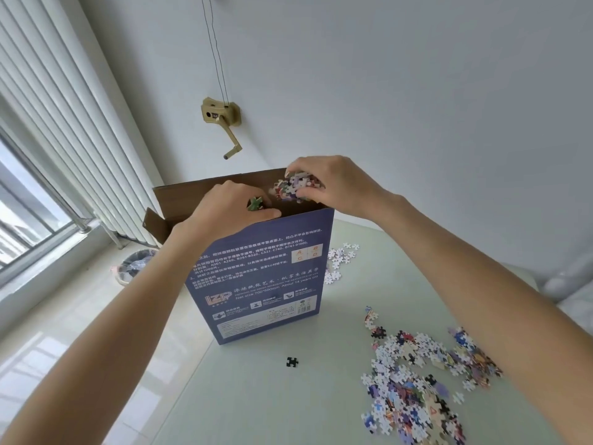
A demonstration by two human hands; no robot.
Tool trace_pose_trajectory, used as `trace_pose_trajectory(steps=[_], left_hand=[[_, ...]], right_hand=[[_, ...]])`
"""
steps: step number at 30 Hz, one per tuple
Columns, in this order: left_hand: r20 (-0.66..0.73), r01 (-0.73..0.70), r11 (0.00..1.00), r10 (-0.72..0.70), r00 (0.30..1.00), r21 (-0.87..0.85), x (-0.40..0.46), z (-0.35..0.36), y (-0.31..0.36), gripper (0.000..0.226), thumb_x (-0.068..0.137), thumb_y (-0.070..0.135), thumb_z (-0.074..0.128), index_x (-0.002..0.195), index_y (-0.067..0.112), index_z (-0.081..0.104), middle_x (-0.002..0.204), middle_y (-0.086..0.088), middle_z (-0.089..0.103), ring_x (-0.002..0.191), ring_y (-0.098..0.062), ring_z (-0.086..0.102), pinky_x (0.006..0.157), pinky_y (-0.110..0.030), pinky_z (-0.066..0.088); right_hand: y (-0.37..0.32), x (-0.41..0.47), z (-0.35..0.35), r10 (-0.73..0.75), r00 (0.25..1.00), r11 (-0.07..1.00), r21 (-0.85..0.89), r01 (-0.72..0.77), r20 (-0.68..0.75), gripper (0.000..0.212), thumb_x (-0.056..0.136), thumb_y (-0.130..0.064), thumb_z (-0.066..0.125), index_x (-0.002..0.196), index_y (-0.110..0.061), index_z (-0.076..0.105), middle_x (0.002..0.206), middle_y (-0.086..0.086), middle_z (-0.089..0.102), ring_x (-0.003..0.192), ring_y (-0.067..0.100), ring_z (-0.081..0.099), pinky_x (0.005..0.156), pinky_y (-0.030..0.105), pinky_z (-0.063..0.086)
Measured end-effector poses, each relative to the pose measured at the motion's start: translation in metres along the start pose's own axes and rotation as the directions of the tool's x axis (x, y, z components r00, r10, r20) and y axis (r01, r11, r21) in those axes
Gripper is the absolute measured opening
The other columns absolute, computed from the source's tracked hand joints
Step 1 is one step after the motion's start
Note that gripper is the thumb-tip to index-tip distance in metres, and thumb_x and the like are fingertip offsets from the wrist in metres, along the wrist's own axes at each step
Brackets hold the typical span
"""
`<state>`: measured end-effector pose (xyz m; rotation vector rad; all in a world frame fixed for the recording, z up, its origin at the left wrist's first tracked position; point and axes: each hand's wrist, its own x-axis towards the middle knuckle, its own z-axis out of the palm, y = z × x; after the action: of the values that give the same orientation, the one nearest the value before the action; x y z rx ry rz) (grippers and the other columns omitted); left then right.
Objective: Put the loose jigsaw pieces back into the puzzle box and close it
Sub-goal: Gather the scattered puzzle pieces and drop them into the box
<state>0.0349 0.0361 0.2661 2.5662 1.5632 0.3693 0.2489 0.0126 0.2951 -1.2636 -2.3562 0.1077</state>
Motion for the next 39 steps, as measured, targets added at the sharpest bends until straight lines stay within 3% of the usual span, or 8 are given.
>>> trace_pose_trajectory(steps=[7, 13, 19, 23, 26, 32, 36, 39], left_hand=[[-0.141, -0.031, 0.984, 0.057, 0.988, 0.176, -0.014, 0.006, -0.011, 0.058, 0.085, 0.066, 0.029, 0.086, 0.018, 0.061, 0.061, -0.001, 0.056, 0.062, -0.028, 0.057, 0.054, -0.031, 0.042], [-0.149, -0.020, 0.996, 0.008, 0.989, -0.082, -0.020, 0.002, -0.022, 0.029, 0.079, 0.052, 0.063, 0.082, 0.023, 0.059, 0.059, 0.004, 0.054, 0.055, -0.017, 0.049, 0.057, -0.028, 0.042], [-0.140, -0.039, 0.999, 0.035, 0.990, -0.028, -0.026, -0.008, -0.023, 0.025, 0.081, 0.052, 0.061, 0.092, 0.029, 0.067, 0.074, 0.012, 0.064, 0.068, -0.009, 0.058, 0.064, -0.025, 0.047], [-0.109, -0.058, 0.998, 0.058, 0.992, 0.001, -0.036, -0.005, -0.021, 0.026, 0.081, 0.060, 0.054, 0.087, 0.038, 0.066, 0.075, 0.016, 0.065, 0.070, -0.009, 0.060, 0.065, -0.028, 0.049], [-0.130, -0.090, 0.996, 0.092, 0.987, 0.014, -0.042, -0.002, -0.019, 0.016, 0.081, 0.050, 0.062, 0.086, 0.036, 0.068, 0.073, 0.019, 0.061, 0.072, -0.010, 0.059, 0.061, -0.024, 0.042], [-0.218, -0.132, 0.991, 0.131, 0.967, 0.008, -0.049, 0.003, -0.018, 0.010, 0.082, 0.041, 0.065, 0.087, 0.034, 0.070, 0.079, 0.014, 0.066, 0.070, -0.011, 0.058, 0.057, -0.023, 0.042], [-0.255, -0.158, 0.987, 0.159, 0.954, 0.025, -0.052, 0.005, -0.016, 0.010, 0.083, 0.038, 0.066, 0.088, 0.030, 0.070, 0.077, 0.013, 0.066, 0.067, -0.010, 0.057, 0.054, -0.021, 0.039], [-0.281, -0.160, 0.986, 0.163, 0.946, 0.034, -0.054, 0.006, -0.015, 0.011, 0.084, 0.038, 0.065, 0.089, 0.030, 0.069, 0.076, 0.014, 0.066, 0.067, -0.010, 0.060, 0.054, -0.021, 0.041]], right_hand=[[0.000, 0.006, 0.021, -0.020, 0.996, 0.998, -0.064, 0.025, 0.086, 0.030, 0.086, -0.023, 0.063, 0.116, -0.023, 0.058, 0.108, -0.007, 0.066, 0.093, 0.019, 0.061, 0.079, 0.037, 0.049], [-0.006, 0.014, 0.028, -0.013, 0.990, 0.998, -0.064, 0.022, 0.138, 0.035, 0.087, -0.027, 0.062, 0.119, -0.027, 0.050, 0.098, -0.004, 0.067, 0.080, 0.016, 0.061, 0.070, 0.038, 0.051], [-0.008, 0.016, 0.027, -0.050, 0.988, 0.997, -0.058, 0.059, 0.144, 0.027, 0.089, -0.027, 0.060, 0.114, -0.026, 0.053, 0.097, -0.007, 0.066, 0.080, 0.013, 0.058, 0.057, 0.011, 0.033], [-0.012, 0.022, 0.030, -0.090, 0.986, 0.996, 0.033, 0.086, 0.141, 0.028, 0.087, -0.023, 0.063, 0.115, -0.024, 0.057, 0.107, -0.007, 0.067, 0.094, 0.013, 0.062, 0.074, 0.027, 0.049], [-0.017, 0.029, 0.036, -0.126, 0.979, 0.992, 0.051, 0.119, 0.158, 0.029, 0.085, -0.019, 0.065, 0.114, -0.022, 0.062, 0.107, -0.004, 0.066, 0.097, 0.014, 0.061, 0.085, 0.035, 0.048], [-0.021, 0.033, 0.042, -0.157, 0.973, 0.987, 0.054, 0.150, 0.170, 0.029, 0.083, -0.016, 0.067, 0.112, -0.019, 0.066, 0.104, -0.002, 0.067, 0.095, 0.014, 0.061, 0.084, 0.037, 0.049], [-0.024, 0.030, 0.039, -0.118, 0.984, 0.990, 0.094, 0.105, 0.136, 0.021, 0.084, -0.008, 0.064, 0.103, -0.016, 0.069, 0.098, -0.004, 0.070, 0.090, 0.009, 0.063, 0.084, 0.033, 0.050], [-0.026, 0.026, 0.040, -0.056, 0.985, 0.998, 0.031, 0.052, 0.165, 0.018, 0.086, -0.015, 0.060, 0.096, -0.023, 0.072, 0.094, -0.009, 0.072, 0.089, 0.009, 0.064, 0.082, 0.036, 0.050]])
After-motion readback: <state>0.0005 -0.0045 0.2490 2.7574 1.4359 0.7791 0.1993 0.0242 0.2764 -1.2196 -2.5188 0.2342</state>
